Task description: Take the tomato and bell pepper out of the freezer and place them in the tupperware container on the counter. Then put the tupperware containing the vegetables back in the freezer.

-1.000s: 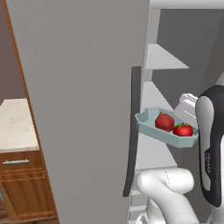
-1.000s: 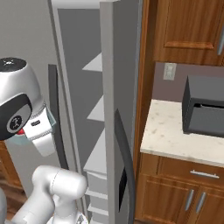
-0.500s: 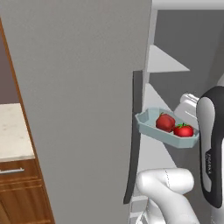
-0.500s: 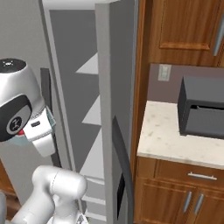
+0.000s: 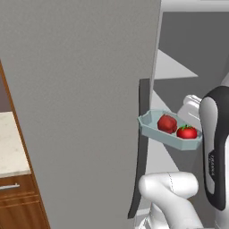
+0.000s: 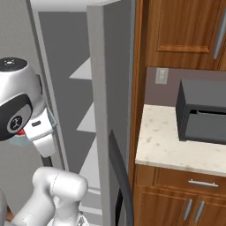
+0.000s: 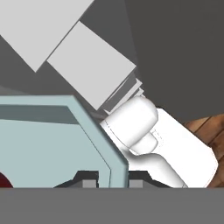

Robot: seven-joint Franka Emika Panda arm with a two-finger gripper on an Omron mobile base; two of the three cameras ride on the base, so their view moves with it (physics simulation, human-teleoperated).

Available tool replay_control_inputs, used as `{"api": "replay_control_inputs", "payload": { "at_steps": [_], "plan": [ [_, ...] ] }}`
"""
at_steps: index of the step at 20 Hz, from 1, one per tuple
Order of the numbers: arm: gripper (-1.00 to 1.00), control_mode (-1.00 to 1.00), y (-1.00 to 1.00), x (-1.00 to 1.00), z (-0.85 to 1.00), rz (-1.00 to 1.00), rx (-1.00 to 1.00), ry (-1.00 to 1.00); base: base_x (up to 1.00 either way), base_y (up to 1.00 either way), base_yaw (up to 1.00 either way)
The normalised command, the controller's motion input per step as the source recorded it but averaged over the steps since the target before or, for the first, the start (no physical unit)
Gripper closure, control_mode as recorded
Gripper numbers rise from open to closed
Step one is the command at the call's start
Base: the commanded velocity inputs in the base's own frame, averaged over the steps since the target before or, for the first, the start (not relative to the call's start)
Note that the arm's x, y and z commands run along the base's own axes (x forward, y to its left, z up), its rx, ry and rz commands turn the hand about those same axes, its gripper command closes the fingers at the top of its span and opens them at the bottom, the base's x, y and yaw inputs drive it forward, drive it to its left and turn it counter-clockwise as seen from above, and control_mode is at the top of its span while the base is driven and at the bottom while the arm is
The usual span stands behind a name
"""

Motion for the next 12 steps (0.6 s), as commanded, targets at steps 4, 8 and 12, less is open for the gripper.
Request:
{"api": "replay_control_inputs", "payload": {
  "at_steps": [4, 8, 12],
  "plan": [
    [1.00, 1.00, 0.00, 0.00, 0.00, 0.00, 0.00, 0.00, 0.32, 0.00, -0.08],
    [1.00, -1.00, 0.00, -0.02, 0.01, -0.01, -0.01, -0.07, 0.04, 0.00, -0.06],
    [1.00, -1.00, -0.19, -0.39, 0.16, -0.07, -0.03, -0.33, 0.00, 0.00, 0.00]
  ]
}}
